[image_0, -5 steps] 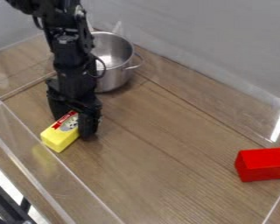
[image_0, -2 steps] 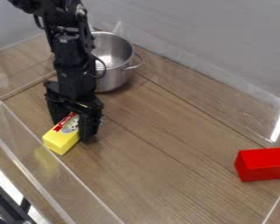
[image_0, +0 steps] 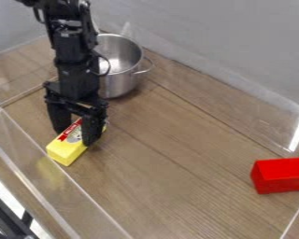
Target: Put butter into the silver pot
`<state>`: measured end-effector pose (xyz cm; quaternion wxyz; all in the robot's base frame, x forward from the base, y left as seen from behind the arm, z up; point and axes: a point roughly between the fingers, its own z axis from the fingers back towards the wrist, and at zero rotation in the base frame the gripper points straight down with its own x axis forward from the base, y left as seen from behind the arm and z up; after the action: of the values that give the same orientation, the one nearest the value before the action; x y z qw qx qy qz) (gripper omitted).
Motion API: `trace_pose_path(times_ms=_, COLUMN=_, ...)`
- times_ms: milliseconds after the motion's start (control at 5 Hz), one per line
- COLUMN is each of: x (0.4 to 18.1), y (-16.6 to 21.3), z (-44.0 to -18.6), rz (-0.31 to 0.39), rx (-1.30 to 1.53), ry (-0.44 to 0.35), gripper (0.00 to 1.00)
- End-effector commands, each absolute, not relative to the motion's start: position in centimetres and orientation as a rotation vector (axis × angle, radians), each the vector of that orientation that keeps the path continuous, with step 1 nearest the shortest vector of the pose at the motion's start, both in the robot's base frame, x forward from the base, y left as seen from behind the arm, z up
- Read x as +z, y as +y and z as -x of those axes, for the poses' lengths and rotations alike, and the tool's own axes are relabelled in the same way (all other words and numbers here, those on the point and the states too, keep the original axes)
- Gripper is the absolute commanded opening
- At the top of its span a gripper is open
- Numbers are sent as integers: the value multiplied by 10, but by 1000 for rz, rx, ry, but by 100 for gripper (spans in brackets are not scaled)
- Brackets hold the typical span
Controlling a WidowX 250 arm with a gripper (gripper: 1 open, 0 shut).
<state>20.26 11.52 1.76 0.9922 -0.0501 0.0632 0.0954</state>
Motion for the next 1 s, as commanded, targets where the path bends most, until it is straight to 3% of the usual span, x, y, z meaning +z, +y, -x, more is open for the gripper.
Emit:
trace_pose_path(times_ms=0, x=31, y=131, z=-204, rz=78, rx=204, ry=79, gripper=0)
trace_pose_path(times_ms=800, x=9, y=123, z=-227, rz=76, rx=96, ry=101, gripper=0)
